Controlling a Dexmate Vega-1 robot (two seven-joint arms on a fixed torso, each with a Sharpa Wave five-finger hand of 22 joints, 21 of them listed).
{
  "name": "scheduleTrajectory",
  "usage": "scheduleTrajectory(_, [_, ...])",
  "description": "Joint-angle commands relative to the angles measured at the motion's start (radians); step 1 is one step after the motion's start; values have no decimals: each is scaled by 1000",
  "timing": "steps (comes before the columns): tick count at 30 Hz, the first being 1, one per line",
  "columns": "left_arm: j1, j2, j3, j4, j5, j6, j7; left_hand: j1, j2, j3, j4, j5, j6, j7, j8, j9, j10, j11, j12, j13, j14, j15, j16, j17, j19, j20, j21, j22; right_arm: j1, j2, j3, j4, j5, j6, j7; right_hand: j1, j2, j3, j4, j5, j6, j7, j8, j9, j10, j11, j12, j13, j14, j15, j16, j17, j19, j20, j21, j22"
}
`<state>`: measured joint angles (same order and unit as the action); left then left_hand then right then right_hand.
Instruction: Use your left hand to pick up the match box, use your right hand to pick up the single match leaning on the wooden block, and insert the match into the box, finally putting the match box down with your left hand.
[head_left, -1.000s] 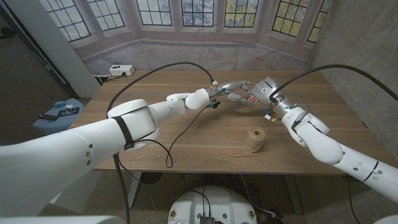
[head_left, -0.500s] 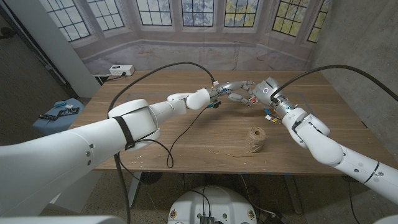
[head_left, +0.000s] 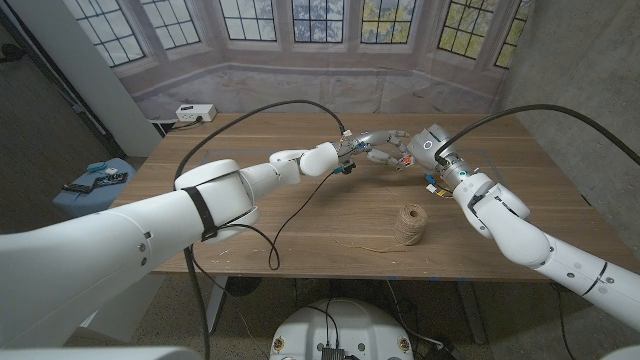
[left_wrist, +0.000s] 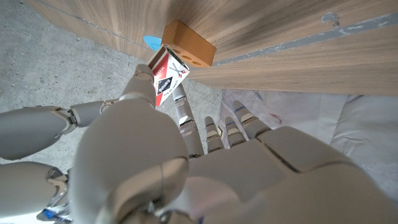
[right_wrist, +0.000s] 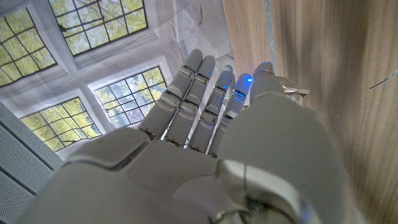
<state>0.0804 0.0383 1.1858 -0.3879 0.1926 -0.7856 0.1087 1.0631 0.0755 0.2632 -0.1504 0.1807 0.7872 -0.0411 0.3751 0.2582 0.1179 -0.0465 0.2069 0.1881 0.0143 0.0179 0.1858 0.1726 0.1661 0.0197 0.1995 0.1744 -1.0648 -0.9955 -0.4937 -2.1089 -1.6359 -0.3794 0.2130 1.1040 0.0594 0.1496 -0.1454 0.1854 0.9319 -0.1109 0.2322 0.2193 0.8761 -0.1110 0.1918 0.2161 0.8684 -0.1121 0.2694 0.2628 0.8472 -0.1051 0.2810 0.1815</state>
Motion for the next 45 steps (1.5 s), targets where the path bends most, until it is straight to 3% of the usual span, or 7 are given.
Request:
scheduleTrajectory(1, [-6, 11, 3, -3, 3, -7, -5, -9, -6, -2, -1, -2, -1, 0, 5, 4, 1, 1, -1, 6, 10, 1, -4, 2, -7, 2, -1, 4, 8, 7, 7, 0, 5, -5, 11, -5, -6, -2, 1, 5, -1, 0, -6, 2, -6, 3, 2, 5, -7, -100, -3, 3, -4, -1, -4, 1])
scheduleTrajectory(18, [2, 67, -24, -57, 36, -58, -30, -9, -6, -2, 0, -2, 2, 0, 7, 4, 0, 3, -1, 6, 6, 2, -5, 2, -10, 1, -2, 4, 25, 23, 16, 10, 37, -14, -6, -8, -3, -3, 4, 6, 0, 0, -7, 1, -8, 5, 4, 5, -11, -100, -2, 7, -5, 1, -6, 1])
scheduleTrajectory(23, [22, 111, -48, -136, 55, -45, -54, -9, -6, -3, 0, -2, 1, 1, 6, 4, -1, 2, -2, 6, 5, 2, -5, 2, -11, 1, -2, 4, 30, 36, 13, 17, 49, -25, -22, -10, -1, -4, 5, 6, 0, 0, -8, 1, -8, 7, 5, 5, -11, -99, -1, 9, -5, 1, -7, 1])
scheduleTrajectory(31, [82, 209, -111, -342, 82, 49, -114, -10, -6, -3, 1, -2, 3, -1, 7, 4, -4, 2, -3, 6, 5, 1, -5, 2, -11, 1, -1, 4, 23, 45, 14, 21, 73, -47, -34, -13, 0, -5, 6, 6, -2, 1, -9, 1, -11, 10, 6, 5, -17, -99, -2, 9, -6, 2, -8, 1])
scheduleTrajectory(45, [131, 279, -175, -488, 131, 120, -169, -10, -6, -4, 1, -2, 4, 0, 7, 4, -4, 3, -2, 6, 4, 1, -5, 2, -12, 1, -1, 4, 26, 64, 14, 35, 103, -84, -56, -18, 6, -5, 10, 6, 0, 3, -9, 0, -14, 10, 6, 5, -17, -99, 0, 12, -6, 2, -10, 1])
